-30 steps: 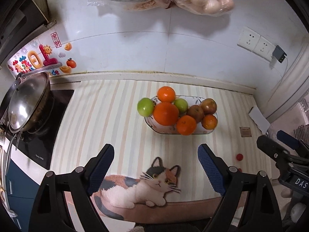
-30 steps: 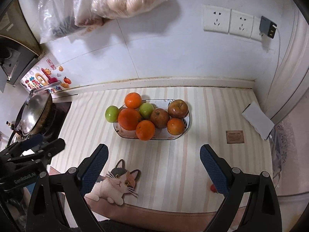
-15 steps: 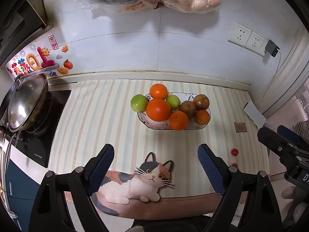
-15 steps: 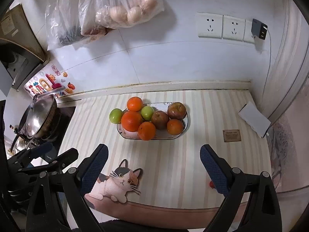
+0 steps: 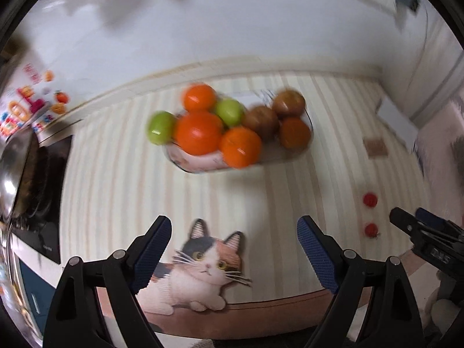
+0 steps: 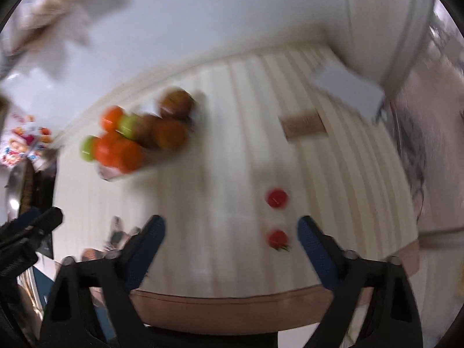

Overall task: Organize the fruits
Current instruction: 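Grasp a red cherry tomato with the right tool while the left tool grasps the other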

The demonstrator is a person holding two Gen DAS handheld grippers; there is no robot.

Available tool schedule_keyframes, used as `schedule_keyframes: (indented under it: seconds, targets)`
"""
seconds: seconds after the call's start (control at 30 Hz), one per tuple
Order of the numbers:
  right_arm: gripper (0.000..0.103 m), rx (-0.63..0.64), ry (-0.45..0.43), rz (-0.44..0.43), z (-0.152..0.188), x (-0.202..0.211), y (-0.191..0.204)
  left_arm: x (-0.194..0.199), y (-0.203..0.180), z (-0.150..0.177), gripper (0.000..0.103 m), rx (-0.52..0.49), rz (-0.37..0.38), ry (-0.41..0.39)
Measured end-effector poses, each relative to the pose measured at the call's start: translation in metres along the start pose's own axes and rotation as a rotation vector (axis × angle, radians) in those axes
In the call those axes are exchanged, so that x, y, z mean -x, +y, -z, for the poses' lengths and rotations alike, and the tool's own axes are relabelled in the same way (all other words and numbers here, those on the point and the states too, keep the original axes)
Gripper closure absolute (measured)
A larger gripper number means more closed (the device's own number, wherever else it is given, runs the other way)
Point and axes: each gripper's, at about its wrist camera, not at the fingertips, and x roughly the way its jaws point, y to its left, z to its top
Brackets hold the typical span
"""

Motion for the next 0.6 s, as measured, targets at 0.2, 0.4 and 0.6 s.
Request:
schedule_keyframes:
  seconds: [0.2,0.4,0.6]
  targets:
    - [0.046,-0.105,0.066,-0.023,0.022,-0.059,-0.047,-0.051,-0.044,-0.003,0.014,-0.080,0.026,0.094]
    - [0.064,-0.094,0.064,-0.012,0.028,-0.086,-0.053,-0.091,-0.075,-0.003,0.014,-0.129,0.036,0.179]
    - [0.074,-0.054,0.028,0.022,0.037,-0.088,-0.055,-0.100,-0.105,-0.006,0.014,-0.176,0.072,0.199]
